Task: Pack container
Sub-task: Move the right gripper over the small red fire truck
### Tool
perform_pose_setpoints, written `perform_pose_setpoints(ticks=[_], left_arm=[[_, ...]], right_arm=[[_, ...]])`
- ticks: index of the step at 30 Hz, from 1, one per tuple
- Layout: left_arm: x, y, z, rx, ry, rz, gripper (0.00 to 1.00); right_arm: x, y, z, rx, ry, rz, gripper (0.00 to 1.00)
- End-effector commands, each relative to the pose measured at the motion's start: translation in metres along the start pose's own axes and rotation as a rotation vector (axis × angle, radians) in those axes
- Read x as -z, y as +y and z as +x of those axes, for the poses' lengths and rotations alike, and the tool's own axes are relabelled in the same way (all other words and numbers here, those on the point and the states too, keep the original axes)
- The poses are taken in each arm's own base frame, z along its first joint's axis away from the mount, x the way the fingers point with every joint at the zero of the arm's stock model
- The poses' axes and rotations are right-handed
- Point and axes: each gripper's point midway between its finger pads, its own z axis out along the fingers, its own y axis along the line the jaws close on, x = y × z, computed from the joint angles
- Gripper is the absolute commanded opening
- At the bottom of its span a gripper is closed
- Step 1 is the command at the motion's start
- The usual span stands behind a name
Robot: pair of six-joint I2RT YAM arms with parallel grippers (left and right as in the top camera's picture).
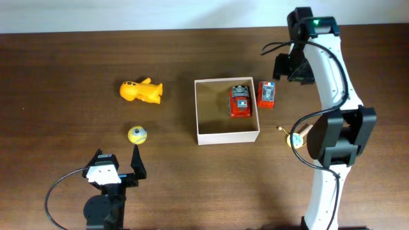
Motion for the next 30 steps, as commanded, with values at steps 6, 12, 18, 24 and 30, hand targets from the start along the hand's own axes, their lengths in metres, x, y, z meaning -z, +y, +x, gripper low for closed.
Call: perform_pose_setpoints(ticks=[6, 12, 18, 24, 30], left_arm=[[0.000, -0.001, 0.002, 0.002, 0.002, 0.006, 0.99], [0.000, -0.001, 0.002, 0.002, 0.002, 0.006, 0.99], [0.000, -0.001, 0.002, 0.002, 0.002, 0.006, 0.99], [0.000, -0.001, 0.002, 0.002, 0.002, 0.006, 0.99], [0.000, -0.001, 0.002, 0.002, 0.002, 0.006, 0.99]], right_arm=[[-0.011, 0.030, 0.008, 0.119, 0.035, -0.139, 0.73], [-0.016, 0.046, 0.008, 0.165, 0.014, -0.149, 0.75], [-0.037, 0.050, 0.016, 0.175, 0.041, -0.144, 0.75], [-0.053, 0.049, 0.021, 0.175, 0.055, -0.140, 0.75], [-0.063, 0.051, 0.019, 0.176, 0.040, -0.144, 0.75]])
